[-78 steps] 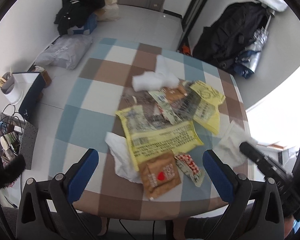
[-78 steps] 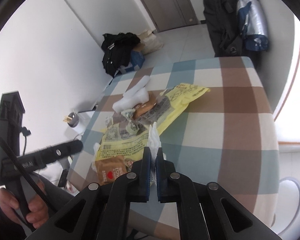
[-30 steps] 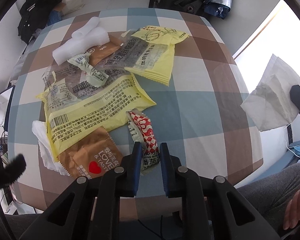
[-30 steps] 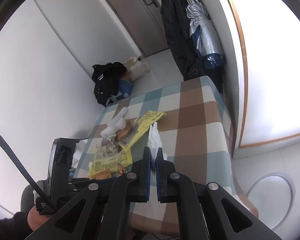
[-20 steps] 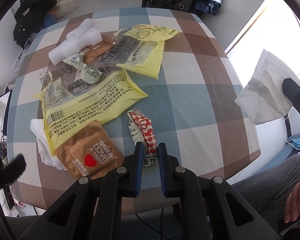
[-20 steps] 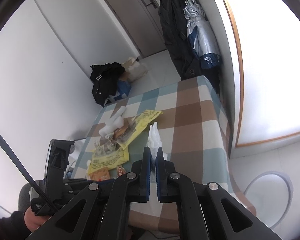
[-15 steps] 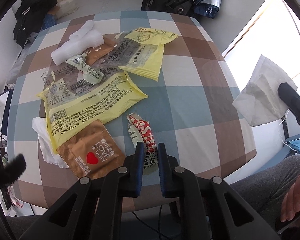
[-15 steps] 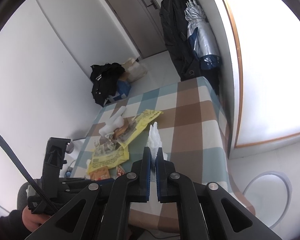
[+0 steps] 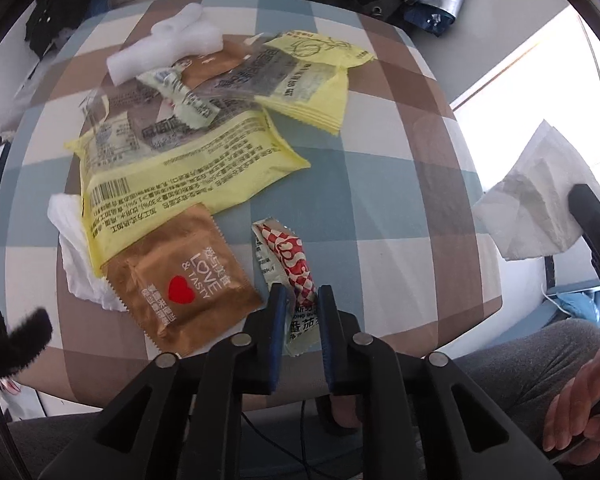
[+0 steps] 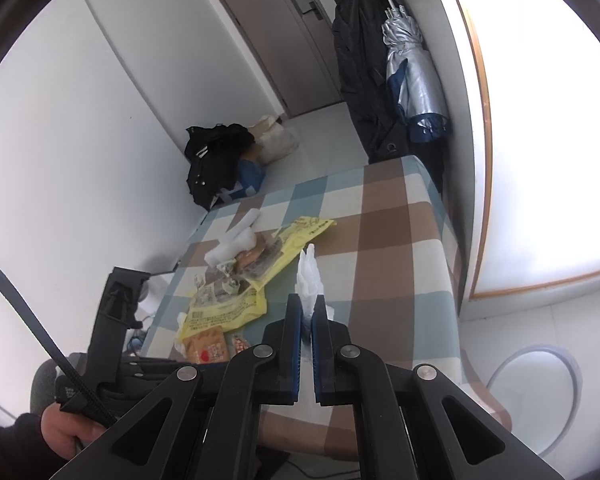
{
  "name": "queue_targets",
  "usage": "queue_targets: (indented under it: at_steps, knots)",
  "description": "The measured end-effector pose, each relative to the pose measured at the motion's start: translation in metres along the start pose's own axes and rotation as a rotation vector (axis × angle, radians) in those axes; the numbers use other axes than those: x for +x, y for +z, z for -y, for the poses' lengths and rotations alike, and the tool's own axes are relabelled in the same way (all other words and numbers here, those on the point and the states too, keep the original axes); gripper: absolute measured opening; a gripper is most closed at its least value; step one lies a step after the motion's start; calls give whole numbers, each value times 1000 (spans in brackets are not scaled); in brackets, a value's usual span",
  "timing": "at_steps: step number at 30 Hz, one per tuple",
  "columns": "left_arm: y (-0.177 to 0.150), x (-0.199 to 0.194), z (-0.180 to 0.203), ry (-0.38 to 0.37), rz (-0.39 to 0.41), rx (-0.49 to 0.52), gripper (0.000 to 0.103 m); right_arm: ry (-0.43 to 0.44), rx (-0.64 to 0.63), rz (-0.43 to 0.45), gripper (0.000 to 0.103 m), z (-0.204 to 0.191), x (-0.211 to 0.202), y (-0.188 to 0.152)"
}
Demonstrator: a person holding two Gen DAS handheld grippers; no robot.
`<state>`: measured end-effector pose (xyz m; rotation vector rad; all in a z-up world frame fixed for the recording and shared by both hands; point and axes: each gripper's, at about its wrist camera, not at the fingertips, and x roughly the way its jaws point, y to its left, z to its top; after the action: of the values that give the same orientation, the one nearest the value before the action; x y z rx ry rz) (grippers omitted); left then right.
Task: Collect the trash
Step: 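Lift the candy wrapper with the left gripper and carry it over the bin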
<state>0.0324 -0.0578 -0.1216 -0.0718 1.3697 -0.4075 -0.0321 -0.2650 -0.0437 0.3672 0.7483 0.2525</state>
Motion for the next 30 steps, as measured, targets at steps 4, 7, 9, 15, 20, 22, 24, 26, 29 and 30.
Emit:
queue_targets:
  at_steps: [4, 7, 9, 15, 20, 22, 24, 26, 29, 30]
  knots:
    - [1, 1, 0, 8, -2, -1, 28, 0, -3, 3, 4, -1, -1, 0]
    - [2, 2, 6, 32, 14, 27, 28, -1, 1, 1, 4, 1, 0, -1]
    - [2, 2, 10, 56, 22, 54, 25, -1, 4, 0, 4, 2, -1, 0]
    - [2, 3, 16, 85, 33, 76, 7, 9, 7, 5, 4, 2, -5, 0]
    - [-1, -14, 22, 32, 71, 93, 6, 30, 5, 21, 4, -2, -21, 7]
    - [0, -26, 29, 0, 92, 107, 6, 33, 0, 34, 4, -3, -31, 13]
    - [2, -40, 37, -39, 114, 120, 6, 48, 4, 71, 4, -1, -50, 24]
    - [7, -57, 58, -53, 155, 156, 6, 39, -1, 103, 4, 2, -69, 35]
    - [17, -71, 85, -120, 181, 184, 6, 13, -11, 160, 4, 11, -101, 49]
    - [20, -75, 95, -143, 188, 195, 6, 3, -13, 175, 4, 14, -110, 52]
